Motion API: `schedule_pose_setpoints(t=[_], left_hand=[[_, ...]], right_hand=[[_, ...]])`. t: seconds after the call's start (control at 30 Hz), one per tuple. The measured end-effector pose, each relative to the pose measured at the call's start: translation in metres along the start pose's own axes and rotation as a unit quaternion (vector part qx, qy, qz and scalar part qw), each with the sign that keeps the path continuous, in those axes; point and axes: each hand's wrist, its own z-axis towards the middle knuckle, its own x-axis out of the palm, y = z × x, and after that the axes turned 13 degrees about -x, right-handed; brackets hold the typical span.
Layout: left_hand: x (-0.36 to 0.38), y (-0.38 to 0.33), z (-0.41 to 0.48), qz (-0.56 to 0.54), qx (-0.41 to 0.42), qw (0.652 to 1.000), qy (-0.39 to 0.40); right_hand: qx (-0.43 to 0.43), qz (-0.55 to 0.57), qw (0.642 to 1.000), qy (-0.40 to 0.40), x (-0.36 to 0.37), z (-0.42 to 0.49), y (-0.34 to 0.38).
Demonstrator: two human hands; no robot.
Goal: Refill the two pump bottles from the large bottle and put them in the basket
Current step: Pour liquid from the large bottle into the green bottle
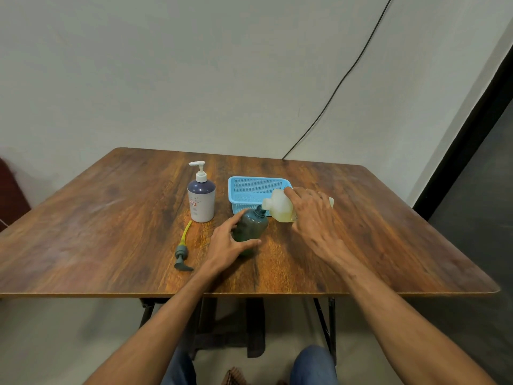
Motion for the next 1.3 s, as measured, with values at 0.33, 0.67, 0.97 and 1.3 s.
schedule_pose_setpoints(t=[0.33,0.67,0.97,1.3], left_hand=[[0.0000,0.0001,0.0006,0.001,-0.004,1.000,-0.001],[0.0001,0.0018,0.0010,0.004,-0.004,1.000,-0.004],[0.0007,0.0006,0.0004,-0.001,-0.002,1.000,-0.005],[-0.0005,-0.0005,-0.0012,-0.002,-0.003,1.000,-0.002]], right_hand=[[-0.004,-0.008,1.000,0.006,-0.0025,0.0005,0.0005],[-0.010,-0.012,1.000,0.000,-0.0027,0.0019,0.0016],[-0.009,-0.011,1.000,0.004,-0.0029,0.0017,0.0012],[-0.008,-0.014,1.000,0.012,-0.0039,0.0029,0.0025]])
